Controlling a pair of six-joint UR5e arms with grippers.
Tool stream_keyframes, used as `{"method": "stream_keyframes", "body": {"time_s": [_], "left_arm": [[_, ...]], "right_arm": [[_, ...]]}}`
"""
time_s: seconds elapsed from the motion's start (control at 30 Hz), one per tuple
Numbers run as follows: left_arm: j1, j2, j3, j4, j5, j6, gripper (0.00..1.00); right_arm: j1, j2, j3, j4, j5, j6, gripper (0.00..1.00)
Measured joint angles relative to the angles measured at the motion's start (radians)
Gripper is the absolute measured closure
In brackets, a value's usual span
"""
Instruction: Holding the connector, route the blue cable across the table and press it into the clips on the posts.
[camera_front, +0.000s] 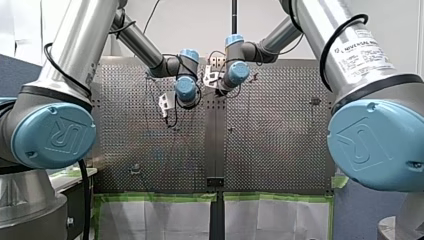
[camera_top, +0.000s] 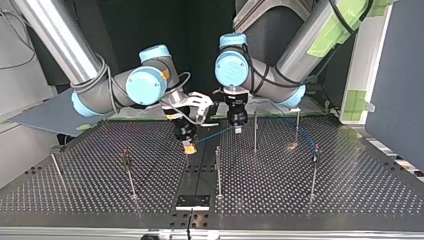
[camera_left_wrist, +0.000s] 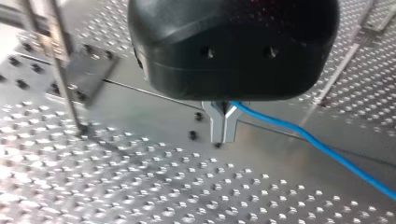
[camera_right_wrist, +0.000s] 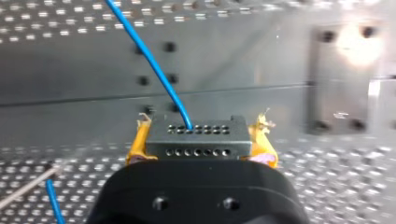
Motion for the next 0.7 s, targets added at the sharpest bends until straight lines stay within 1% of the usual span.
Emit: {"method": "stream_keyframes", "body": {"time_s": [0.27,0.53,0.7], "left_arm": [[0.009,0.066,0.001,0.014,0.001,0.006,1.0],[0.014,0.088,0.002,0.022,0.009,0.015,1.0],[0.019,0.095,0.007,0.031,0.03,0.017,1.0]], "right_arm": [[-0.01,-0.056,0.0,0.01,0.0,0.002,1.0],[-0.014,-0.076,0.0,0.028,0.0,0.002,1.0],[-0.019,-0.093,0.0,0.031,-0.001,0.003,1.0]]}}
